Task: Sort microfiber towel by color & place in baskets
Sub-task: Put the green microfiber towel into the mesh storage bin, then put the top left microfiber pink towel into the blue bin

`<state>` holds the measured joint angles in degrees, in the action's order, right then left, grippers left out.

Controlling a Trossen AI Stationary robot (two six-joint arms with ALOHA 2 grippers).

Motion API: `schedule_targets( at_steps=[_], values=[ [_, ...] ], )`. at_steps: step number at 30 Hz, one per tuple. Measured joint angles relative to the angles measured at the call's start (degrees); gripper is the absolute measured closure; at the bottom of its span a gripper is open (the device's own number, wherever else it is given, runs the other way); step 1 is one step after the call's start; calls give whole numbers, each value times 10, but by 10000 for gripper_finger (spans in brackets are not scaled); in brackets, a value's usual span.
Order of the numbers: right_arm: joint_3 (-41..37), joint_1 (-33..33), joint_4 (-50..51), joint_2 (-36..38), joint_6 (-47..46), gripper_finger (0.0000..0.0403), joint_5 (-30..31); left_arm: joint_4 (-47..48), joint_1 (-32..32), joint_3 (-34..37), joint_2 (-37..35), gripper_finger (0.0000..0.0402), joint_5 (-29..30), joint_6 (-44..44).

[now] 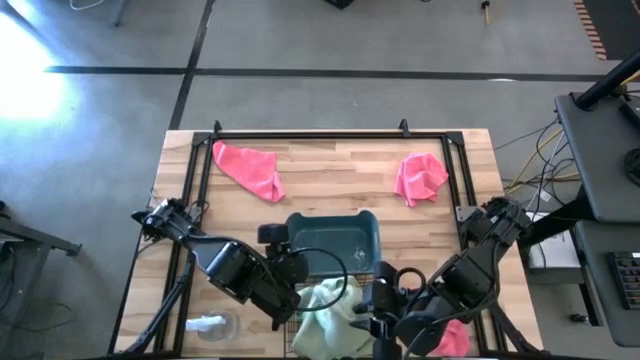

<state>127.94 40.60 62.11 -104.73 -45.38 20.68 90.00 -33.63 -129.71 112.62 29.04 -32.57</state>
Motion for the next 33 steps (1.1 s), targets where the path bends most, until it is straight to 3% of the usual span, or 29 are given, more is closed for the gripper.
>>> schedule_targets(
  at_steps=[10,17,22,26,33],
  values=[
    [-1,0,83,-3,-71,295,-127,0,-21,0,0,239,-1,-10],
    [-3,-10,79,-3,-63,308,-116,0,-24,0,0,239,-1,-12],
    [-3,-10,169,-2,-93,318,-112,0,-24,0,0,239,-1,-14],
    [-5,-11,284,-2,-132,326,-63,0,-25,0,0,239,-1,-14],
    [-21,-21,284,2,-86,330,28,0,-26,0,0,239,-1,9]
  ],
)
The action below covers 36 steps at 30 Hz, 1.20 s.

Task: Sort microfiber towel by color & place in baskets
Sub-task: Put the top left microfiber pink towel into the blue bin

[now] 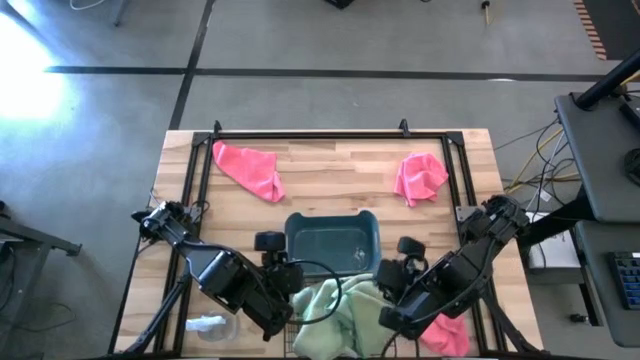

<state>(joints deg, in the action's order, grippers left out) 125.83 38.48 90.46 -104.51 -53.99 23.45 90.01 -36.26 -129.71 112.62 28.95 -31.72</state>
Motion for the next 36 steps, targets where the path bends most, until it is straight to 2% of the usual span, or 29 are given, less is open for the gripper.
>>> schedule_targets(
  at_steps=[5,9,14,22,26,30,36],
  values=[
    [-14,-18,-6,4,59,330,34,0,-1,0,0,239,1,11],
    [-32,-36,-5,14,103,330,38,0,-1,0,0,239,7,27],
    [-69,-62,-5,38,135,330,47,0,-2,0,-4,239,48,64],
    [-161,-93,-7,120,141,330,99,0,7,2,-48,239,97,88],
    [-237,-104,-52,185,142,330,124,0,13,11,-85,239,139,87],
    [-328,-116,-120,258,148,330,127,-1,25,71,-141,239,171,50],
    [-459,-130,-220,375,161,330,126,0,40,238,-256,239,172,-50]
  ],
)
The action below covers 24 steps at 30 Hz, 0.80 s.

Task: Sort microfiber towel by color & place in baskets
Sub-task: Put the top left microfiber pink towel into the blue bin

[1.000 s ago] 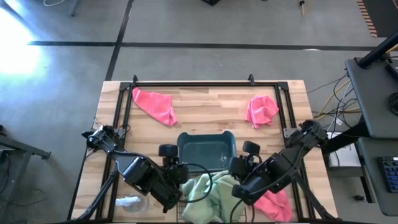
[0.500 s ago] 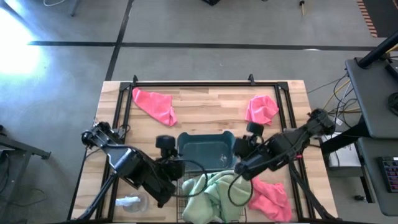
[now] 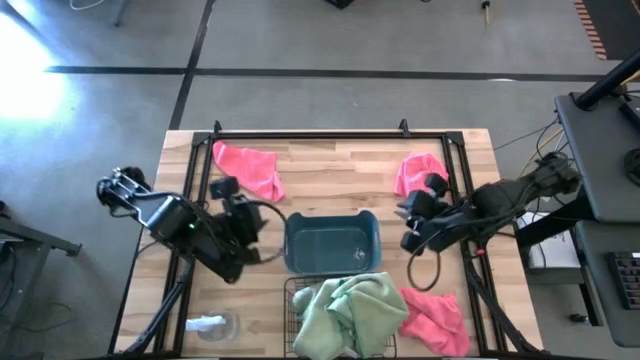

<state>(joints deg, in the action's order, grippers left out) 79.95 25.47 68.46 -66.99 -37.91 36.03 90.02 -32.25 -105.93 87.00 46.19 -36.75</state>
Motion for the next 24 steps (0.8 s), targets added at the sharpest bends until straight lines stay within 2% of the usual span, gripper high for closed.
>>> schedule_targets(
  at_steps=[4,7,11,15,24],
  values=[
    [-67,-16,-76,70,33,330,-1,-15,1,110,-81,239,39,-102],
    [-106,-39,-136,112,75,330,-12,-51,2,185,-140,239,60,-144],
    [-151,-86,-202,152,114,330,-37,-101,5,270,-206,239,72,-143],
    [-193,-148,-237,173,122,330,-45,-105,21,343,-265,239,85,-133],
    [-253,-280,-329,158,115,330,-48,-110,78,492,-428,239,144,-139]
  ],
)
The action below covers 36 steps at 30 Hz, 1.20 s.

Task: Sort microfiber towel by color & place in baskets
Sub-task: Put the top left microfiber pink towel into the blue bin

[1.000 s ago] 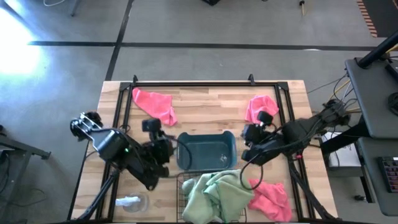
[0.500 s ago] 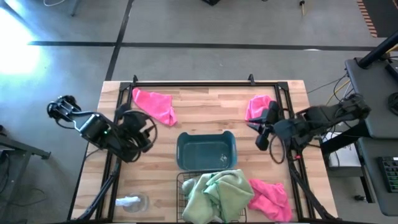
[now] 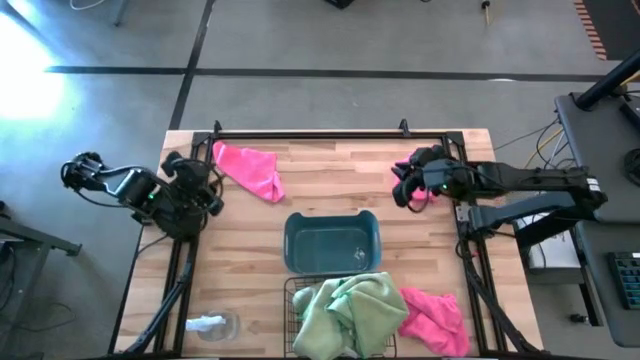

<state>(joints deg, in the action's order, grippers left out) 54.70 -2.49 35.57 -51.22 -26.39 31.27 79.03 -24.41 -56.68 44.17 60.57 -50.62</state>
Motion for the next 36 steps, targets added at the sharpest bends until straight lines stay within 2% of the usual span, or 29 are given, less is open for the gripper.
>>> schedule_targets(
  at_steps=[8,13,20,28,36],
  values=[
    [-4,-59,-64,-29,0,330,-2,-20,17,73,-122,239,-46,-18],
    [11,-79,-70,-50,8,330,-2,-25,17,76,-157,239,-54,-22],
    [24,-98,-81,-75,37,330,-64,-46,17,91,-165,239,-68,-25],
    [24,-99,-80,-89,39,330,-104,-224,17,208,-171,239,-93,0],
    [24,-99,-78,-85,39,330,-111,-241,49,269,-155,239,-43,-47]
  ],
)
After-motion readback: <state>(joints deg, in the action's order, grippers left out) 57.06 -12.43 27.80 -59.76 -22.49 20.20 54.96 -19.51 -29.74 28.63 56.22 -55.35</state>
